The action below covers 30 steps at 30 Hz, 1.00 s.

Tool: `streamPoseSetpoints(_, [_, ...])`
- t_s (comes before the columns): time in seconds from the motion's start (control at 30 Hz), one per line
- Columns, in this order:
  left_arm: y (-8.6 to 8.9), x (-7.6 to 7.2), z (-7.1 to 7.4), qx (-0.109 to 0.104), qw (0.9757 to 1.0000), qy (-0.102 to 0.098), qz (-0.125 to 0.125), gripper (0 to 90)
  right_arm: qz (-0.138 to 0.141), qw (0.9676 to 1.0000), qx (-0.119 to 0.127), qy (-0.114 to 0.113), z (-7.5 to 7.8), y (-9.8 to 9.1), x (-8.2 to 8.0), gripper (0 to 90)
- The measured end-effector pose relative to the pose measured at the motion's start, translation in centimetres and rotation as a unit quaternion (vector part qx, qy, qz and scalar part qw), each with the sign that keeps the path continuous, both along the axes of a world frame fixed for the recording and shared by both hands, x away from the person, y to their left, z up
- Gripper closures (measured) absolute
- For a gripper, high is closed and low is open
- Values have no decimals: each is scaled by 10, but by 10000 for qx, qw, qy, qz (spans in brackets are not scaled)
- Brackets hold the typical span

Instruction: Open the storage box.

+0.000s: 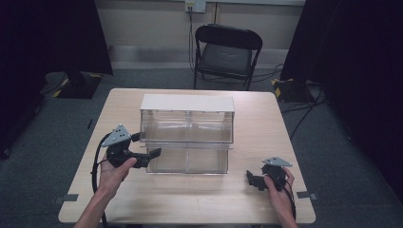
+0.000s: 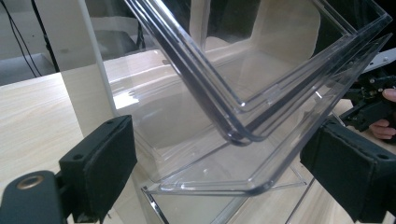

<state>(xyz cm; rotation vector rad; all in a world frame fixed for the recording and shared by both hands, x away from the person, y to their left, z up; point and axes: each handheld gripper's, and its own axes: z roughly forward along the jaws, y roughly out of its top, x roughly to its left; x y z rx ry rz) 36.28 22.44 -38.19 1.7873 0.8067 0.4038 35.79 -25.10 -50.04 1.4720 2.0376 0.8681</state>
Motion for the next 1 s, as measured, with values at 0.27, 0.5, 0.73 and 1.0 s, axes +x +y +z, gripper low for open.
streamPoseSetpoints(0.27, [0,1,0,-19,10000,24,-18,99,-1,10000,0,0,0,0,0,86])
streamPoseSetpoints(0.5, [0,1,0,-35,10000,30,-18,99,8,10000,3,3,0,0,0,86])
streamPoseSetpoints(0.73, [0,1,-1,-36,10000,31,-24,99,0,10000,1,1,0,0,0,86])
streamPoseSetpoints(1.0, [0,0,-1,-93,9999,40,-12,98,0,10000,0,0,0,0,0,86])
